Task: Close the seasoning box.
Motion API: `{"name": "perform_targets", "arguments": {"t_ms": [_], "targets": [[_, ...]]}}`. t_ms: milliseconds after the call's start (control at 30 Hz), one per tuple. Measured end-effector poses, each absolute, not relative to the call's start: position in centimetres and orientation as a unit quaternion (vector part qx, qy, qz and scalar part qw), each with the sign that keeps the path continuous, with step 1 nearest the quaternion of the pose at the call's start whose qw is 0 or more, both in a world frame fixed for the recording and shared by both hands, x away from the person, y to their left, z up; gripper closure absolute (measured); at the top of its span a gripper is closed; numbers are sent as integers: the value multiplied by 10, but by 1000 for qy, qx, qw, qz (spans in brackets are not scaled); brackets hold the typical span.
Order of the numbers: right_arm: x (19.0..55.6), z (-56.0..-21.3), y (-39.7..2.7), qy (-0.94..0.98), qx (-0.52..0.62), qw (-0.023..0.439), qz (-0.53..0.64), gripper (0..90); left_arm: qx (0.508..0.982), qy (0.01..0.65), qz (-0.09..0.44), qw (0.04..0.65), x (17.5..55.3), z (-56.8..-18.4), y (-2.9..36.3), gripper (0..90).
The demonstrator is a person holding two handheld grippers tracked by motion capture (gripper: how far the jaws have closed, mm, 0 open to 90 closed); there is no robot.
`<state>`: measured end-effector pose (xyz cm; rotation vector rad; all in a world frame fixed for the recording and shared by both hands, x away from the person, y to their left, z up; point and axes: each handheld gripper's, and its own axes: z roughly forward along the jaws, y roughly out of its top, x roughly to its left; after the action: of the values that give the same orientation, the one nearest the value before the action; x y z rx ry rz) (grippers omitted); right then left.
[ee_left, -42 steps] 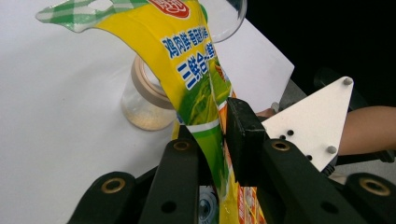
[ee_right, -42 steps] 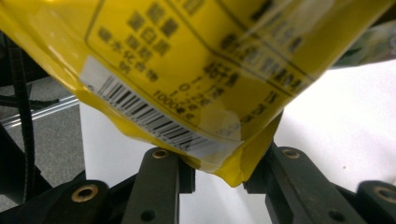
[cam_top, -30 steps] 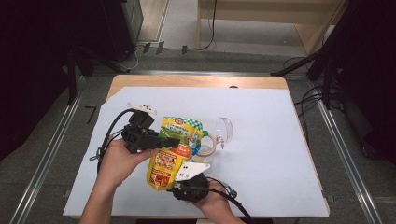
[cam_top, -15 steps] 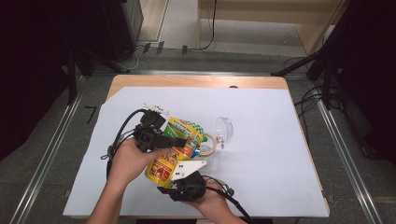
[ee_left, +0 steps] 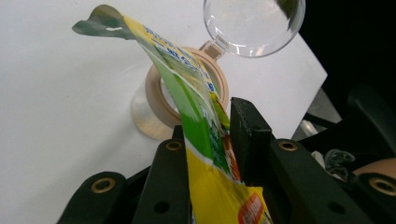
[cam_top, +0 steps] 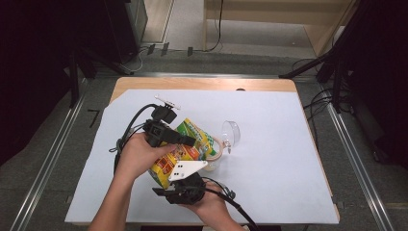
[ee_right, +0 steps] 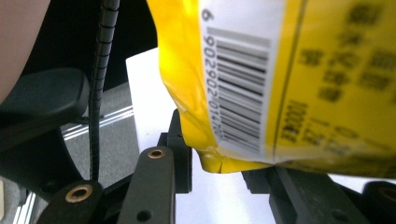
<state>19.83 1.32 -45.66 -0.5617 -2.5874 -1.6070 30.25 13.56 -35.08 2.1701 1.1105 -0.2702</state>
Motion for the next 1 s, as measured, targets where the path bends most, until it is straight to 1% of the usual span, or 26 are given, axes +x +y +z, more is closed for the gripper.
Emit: {"name": "perform_targets", "arguments": {"t_ms": [167,300,400,533,1000], "targets": [[203,-453,15,-829,-202,35,-520,706,830,430,-119,334,313,-350,138,775],[204,-451,16,-827,-209,17,-521,706,827,428,-129,341,318,-351,140,768],[204,-450,17,-828,-210,6,-521,706,829,424,-130,342,320,-351,138,761],[205,-450,17,-824,-217,3,-524,704,831,416,-130,346,321,-350,135,756],[210,-443,20,-816,-231,13,-530,695,833,403,-119,360,326,-341,133,759]]}}
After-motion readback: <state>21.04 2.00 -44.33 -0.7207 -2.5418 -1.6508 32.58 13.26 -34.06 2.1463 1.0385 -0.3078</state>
